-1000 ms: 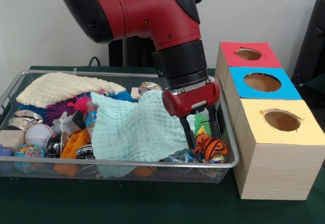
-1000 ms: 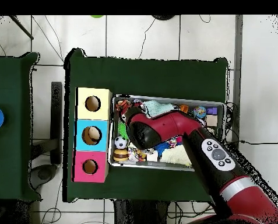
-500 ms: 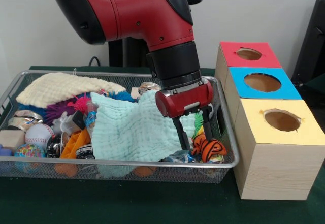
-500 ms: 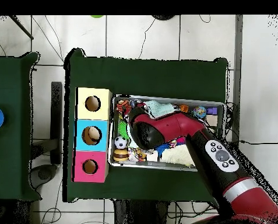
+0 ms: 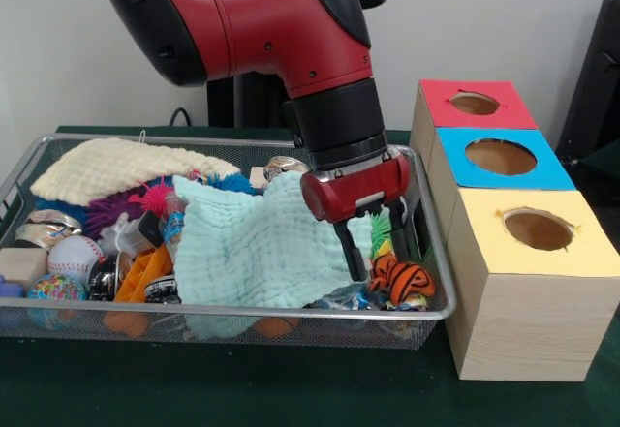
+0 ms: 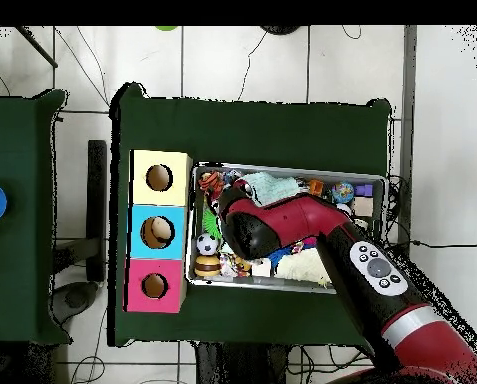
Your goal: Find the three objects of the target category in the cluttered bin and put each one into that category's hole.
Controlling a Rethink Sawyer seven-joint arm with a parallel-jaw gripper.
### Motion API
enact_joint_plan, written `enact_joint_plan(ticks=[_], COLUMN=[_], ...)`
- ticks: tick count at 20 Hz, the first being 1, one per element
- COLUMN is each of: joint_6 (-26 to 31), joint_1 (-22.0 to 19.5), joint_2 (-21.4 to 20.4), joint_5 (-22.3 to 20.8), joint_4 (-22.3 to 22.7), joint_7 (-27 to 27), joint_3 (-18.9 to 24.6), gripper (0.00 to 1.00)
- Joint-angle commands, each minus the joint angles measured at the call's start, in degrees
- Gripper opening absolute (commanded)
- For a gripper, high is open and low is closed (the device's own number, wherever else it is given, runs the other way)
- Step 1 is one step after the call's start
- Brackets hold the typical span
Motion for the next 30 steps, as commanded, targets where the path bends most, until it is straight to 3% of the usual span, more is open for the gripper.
enact_joint_plan(ticks=[1,12,21,30], joint_6=[0.8,1.5,-8.1,-12.0], joint_1=[0.0,-0.1,3.1,2.1], joint_2=[2.1,2.1,0.6,0.6], joint_5=[-0.8,-0.2,-0.4,2.2], joint_4=[3.7,4.5,3.4,3.6], joint_7=[1.7,1.5,8.4,9.3], joint_3=[0.0,0.2,-3.5,-2.6], gripper=[1.00,1.00,1.00,1.00])
